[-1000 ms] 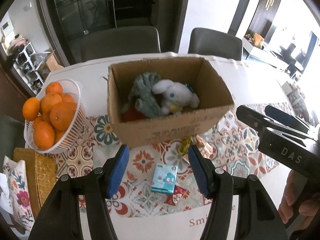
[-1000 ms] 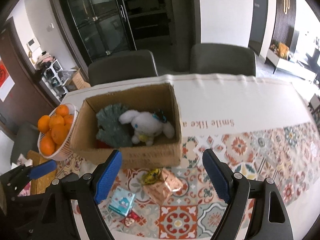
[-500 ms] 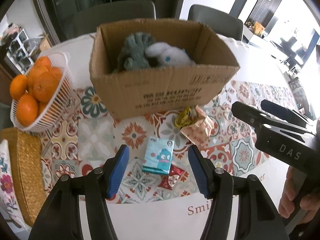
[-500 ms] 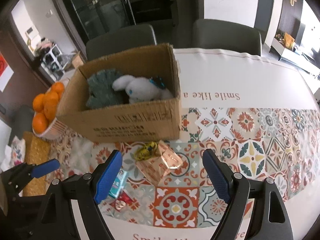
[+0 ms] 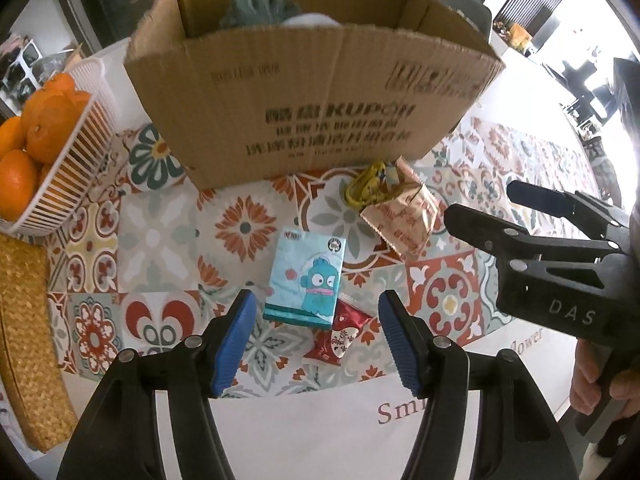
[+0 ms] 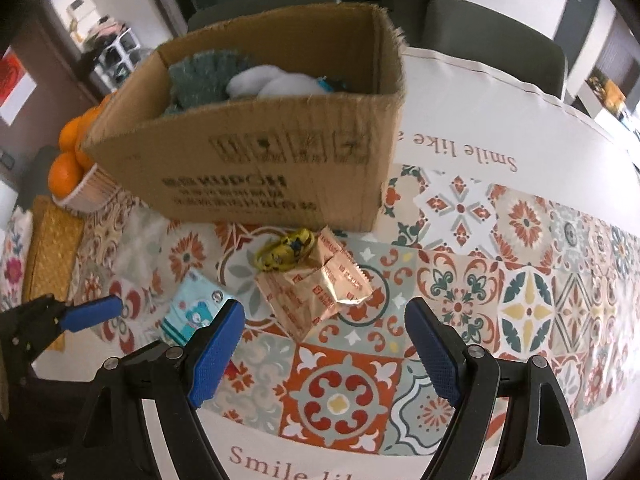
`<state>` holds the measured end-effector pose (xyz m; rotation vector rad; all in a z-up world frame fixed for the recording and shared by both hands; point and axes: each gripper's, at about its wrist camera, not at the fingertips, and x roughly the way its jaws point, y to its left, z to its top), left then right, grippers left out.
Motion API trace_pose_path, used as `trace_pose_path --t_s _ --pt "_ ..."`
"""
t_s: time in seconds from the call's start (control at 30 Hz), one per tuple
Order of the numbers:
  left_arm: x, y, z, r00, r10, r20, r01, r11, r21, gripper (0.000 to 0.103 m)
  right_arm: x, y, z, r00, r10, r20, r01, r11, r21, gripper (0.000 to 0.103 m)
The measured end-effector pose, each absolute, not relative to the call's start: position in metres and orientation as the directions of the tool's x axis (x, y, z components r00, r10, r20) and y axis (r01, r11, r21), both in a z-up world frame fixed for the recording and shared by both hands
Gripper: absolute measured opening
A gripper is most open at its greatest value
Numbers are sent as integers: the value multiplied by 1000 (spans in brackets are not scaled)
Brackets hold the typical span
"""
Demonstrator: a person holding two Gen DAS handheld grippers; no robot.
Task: Organize soft objects
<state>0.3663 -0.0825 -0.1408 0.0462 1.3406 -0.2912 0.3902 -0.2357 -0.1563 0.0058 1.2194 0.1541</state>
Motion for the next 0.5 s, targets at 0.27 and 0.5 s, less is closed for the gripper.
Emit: trace_pose_path --t_s 0.27,0.5 --pt "366 -87 -165 179 -153 -972 251 962 -105 66 391 -228 -183 297 136 -945 -189 979 82 83" --pt "371 -87 -183 152 -140 -978 250 963 -99 69 397 -224 -203 260 141 -955 -236 969 79 83"
